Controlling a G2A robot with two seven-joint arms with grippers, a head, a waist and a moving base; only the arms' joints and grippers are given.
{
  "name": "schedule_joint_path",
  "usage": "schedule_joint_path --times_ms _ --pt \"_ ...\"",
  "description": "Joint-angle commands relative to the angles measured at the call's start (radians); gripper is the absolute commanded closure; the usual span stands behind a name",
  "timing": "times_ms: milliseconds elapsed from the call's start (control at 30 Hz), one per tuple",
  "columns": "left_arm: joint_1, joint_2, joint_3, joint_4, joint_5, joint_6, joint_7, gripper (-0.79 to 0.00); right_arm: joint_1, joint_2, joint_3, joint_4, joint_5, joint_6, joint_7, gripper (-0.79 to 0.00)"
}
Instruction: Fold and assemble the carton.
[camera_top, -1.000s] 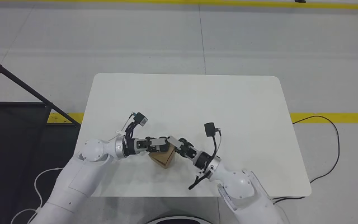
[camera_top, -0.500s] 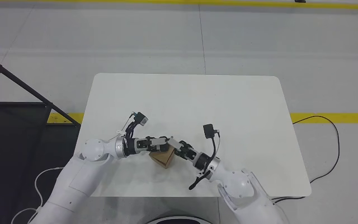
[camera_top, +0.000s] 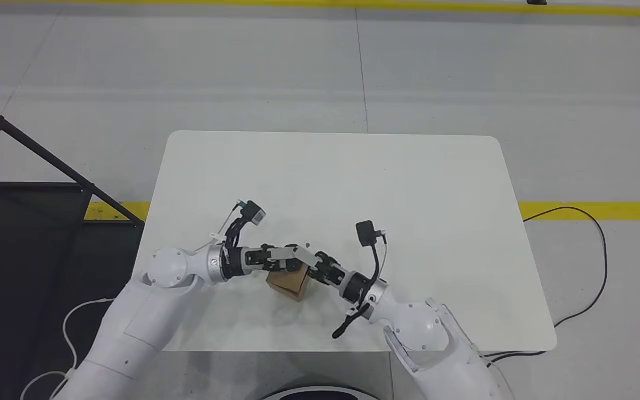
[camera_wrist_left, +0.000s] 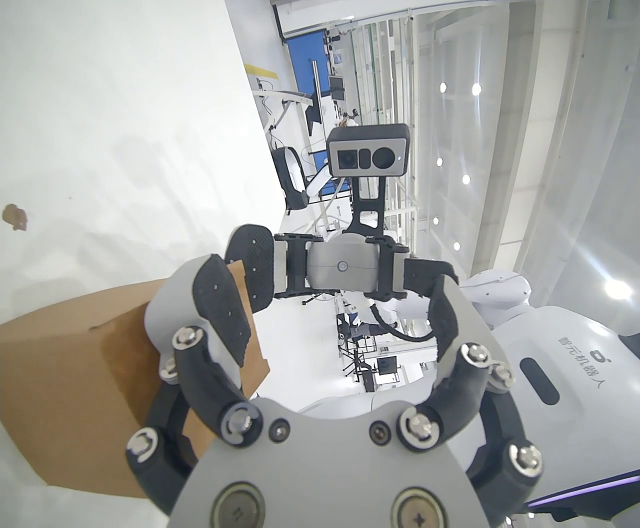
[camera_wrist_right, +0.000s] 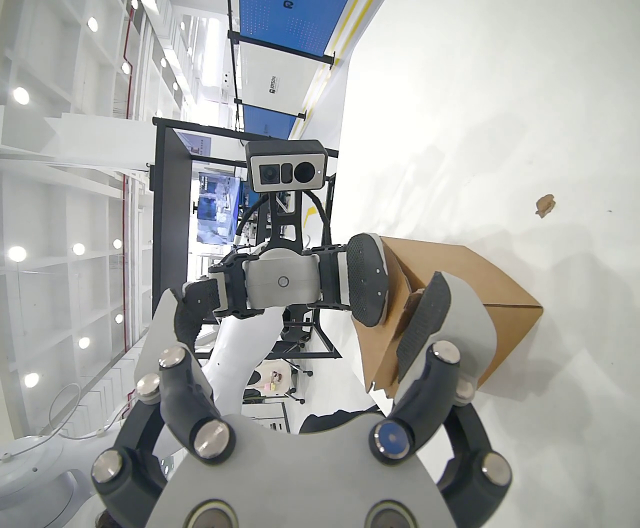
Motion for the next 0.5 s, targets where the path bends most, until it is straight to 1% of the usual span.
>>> schedule_joint_path --times_ms 0,467 --pt "0.0 0.0 0.001 0.001 -0.001 -0.001 -0.001 -0.785 -0.001 0.0 0.001 0.0 0.0 0.0 -0.004 -0.785" --pt "0.001 -0.001 0.0 0.006 0.002 -0.001 0.005 -0.785 -0.033 0.004 0.031 -0.028 0.003 -0.036 -0.028 -0.785"
